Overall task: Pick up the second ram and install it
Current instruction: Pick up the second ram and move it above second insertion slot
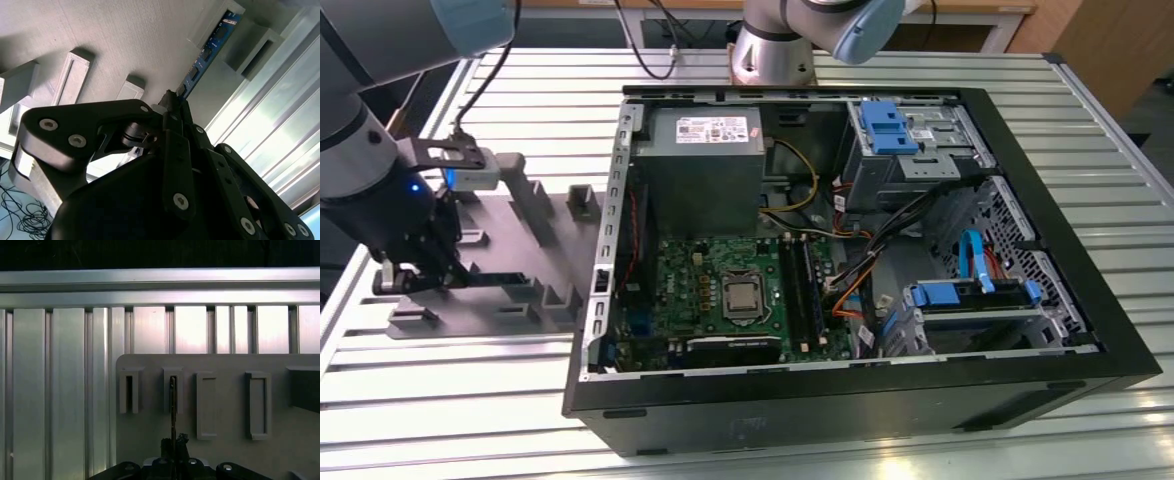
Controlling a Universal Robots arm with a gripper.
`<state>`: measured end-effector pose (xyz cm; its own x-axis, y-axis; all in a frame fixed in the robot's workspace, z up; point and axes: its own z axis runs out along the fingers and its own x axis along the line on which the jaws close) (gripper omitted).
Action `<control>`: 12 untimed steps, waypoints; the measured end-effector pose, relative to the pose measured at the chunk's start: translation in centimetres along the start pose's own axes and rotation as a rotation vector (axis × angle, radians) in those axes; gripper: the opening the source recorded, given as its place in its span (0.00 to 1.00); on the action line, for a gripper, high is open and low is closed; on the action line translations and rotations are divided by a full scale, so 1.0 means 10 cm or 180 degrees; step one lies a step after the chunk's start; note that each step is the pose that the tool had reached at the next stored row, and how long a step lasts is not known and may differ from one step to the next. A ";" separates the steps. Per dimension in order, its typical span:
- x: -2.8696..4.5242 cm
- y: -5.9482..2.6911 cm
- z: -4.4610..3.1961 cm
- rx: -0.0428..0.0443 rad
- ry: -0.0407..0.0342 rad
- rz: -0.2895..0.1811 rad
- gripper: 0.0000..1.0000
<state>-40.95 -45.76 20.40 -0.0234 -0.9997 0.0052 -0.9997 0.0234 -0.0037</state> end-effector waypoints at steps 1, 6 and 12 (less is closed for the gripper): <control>0.000 0.001 -0.006 -0.0001 0.0000 0.0000 0.14; 0.001 0.000 -0.071 -0.0001 0.0001 0.0000 0.14; 0.001 0.000 -0.084 -0.0001 -0.0002 0.0000 0.14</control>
<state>-40.95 -45.76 21.24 -0.0234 -0.9997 0.0044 -0.9997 0.0234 -0.0035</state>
